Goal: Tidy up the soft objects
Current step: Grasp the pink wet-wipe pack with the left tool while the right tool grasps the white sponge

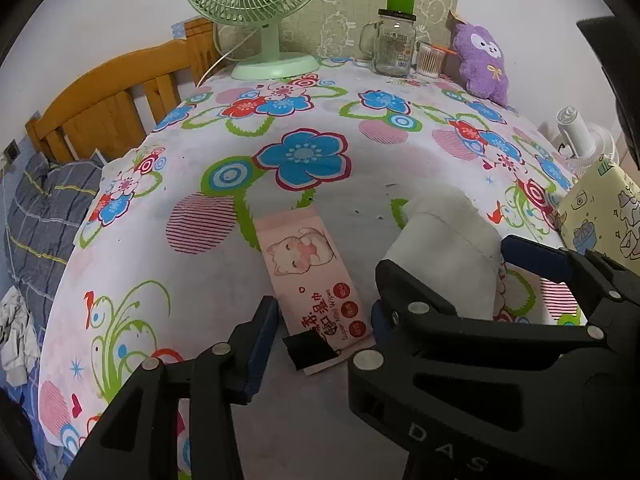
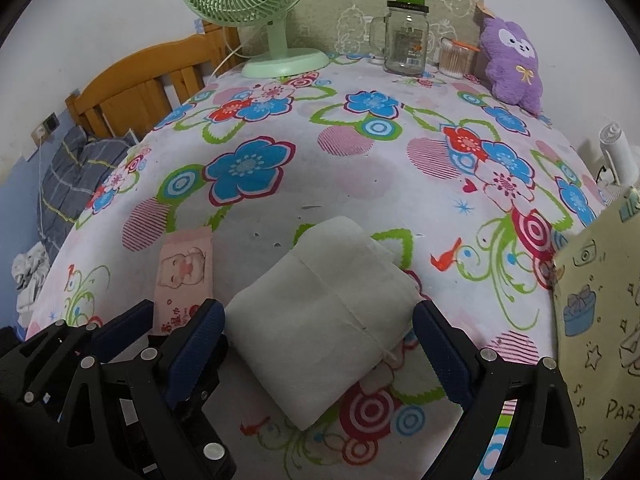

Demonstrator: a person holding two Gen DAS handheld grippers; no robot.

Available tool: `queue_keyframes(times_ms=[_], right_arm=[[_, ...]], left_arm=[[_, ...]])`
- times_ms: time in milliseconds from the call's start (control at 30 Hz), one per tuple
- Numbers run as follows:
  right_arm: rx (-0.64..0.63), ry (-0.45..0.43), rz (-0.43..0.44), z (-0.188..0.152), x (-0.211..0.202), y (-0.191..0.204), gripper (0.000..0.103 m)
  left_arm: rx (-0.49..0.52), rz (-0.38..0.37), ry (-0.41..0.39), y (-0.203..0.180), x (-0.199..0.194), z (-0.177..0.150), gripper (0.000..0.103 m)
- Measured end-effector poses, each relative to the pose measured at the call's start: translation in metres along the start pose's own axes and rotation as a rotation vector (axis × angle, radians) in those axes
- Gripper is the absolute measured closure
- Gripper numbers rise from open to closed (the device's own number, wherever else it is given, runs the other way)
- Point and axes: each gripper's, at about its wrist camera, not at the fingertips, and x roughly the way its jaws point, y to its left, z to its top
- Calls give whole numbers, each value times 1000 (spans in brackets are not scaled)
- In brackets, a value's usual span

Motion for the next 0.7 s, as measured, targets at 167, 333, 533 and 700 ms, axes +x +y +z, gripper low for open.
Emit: queue_keyframes(times_ms=[167,333,533,700], right_arm=[[12,12,-4,3,5,-2,11],[14,6,-18,5,6,-3,25],[28,-8,-20,8,5,-8,41],[45,-12,-10,9,3,-11,46]], left_arm=[[6,10,1,-2,5,4,34],[-1,16,-2,-4,10,8,27],[-14,15,-12,-5,14,13,28],[-8,1,-20,-7,12,15,59]])
